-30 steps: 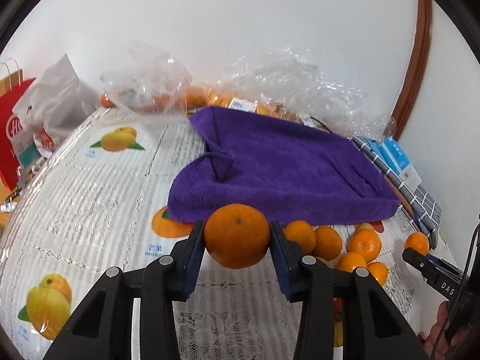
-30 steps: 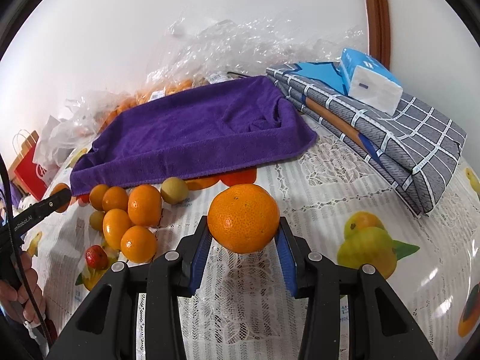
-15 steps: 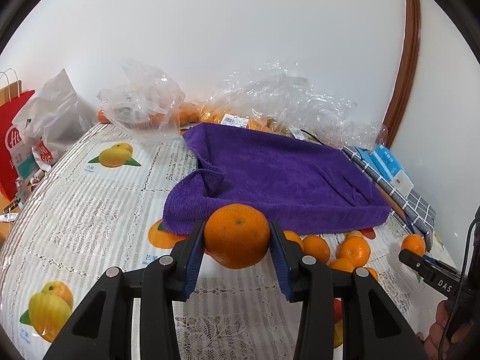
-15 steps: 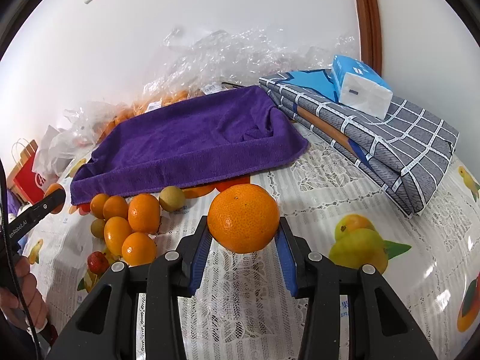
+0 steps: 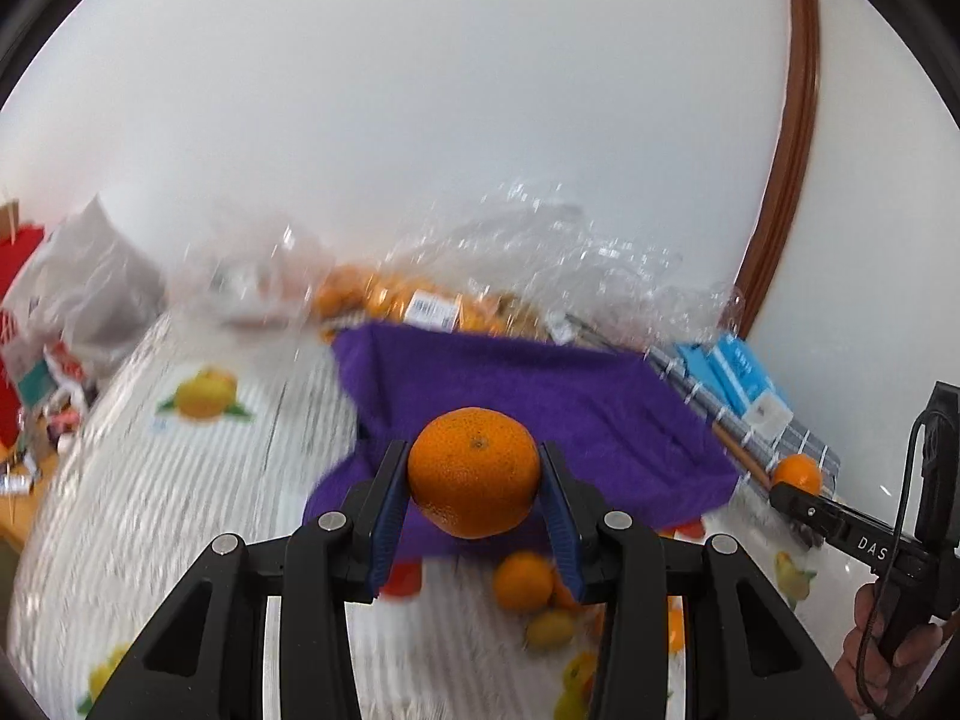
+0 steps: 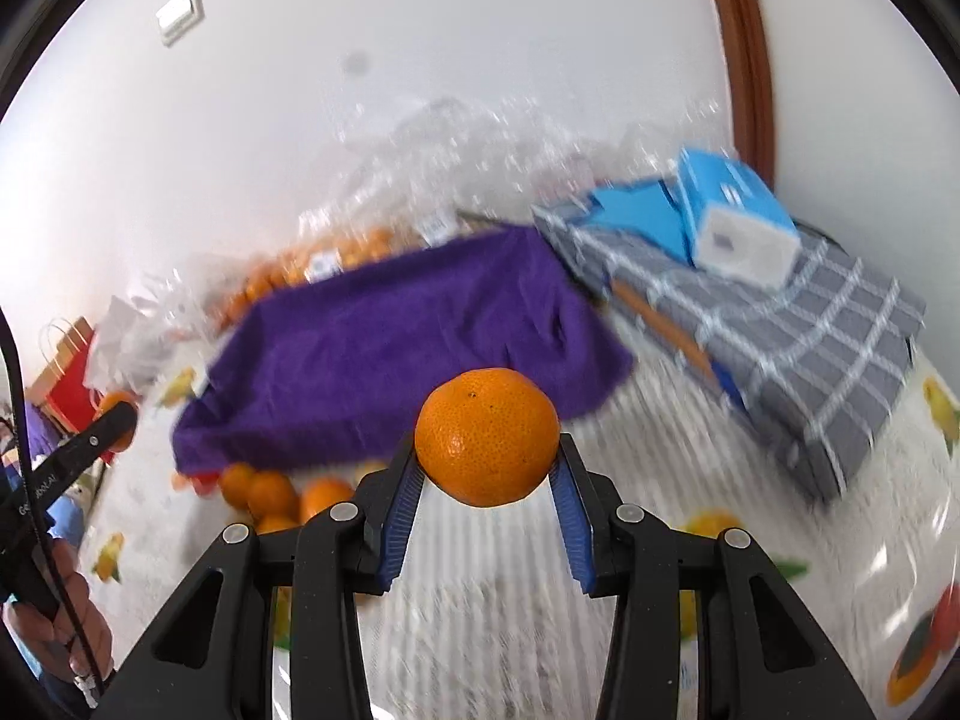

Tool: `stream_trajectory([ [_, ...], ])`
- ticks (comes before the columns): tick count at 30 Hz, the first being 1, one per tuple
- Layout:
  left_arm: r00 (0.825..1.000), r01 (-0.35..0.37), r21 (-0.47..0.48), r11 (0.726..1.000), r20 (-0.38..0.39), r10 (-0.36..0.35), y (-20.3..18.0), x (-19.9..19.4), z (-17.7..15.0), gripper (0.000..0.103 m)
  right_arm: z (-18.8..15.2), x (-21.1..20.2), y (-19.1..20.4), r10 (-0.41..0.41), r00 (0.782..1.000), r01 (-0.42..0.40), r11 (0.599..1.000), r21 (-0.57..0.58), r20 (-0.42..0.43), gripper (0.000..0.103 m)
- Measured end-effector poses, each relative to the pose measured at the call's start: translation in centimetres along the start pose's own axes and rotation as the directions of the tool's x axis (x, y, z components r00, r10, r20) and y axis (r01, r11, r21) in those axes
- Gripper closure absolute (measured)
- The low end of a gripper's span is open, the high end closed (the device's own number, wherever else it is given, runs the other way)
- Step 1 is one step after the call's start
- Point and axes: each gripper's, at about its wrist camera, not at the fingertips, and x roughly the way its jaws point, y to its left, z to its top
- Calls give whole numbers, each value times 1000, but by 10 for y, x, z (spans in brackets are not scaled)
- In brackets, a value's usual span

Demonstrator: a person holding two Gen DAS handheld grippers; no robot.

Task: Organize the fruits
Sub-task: 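Lift both held oranges and carry them over the purple towel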

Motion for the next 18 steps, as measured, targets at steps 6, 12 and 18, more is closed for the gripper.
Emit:
stream_trajectory([
  [6, 1000, -10, 13, 1000, 17, 10, -6, 29, 30, 63, 28, 18, 14, 30, 999, -30, 999, -27, 17, 61],
  [12, 999, -43, -26, 999, 6, 44, 4, 72, 38, 63, 54, 45, 25, 30, 998, -26, 997, -78, 49, 61],
  [18, 999, -47, -44, 998, -20, 47, 9, 95, 25, 63, 64, 76, 22, 38, 998, -34, 996, -79, 46, 61],
])
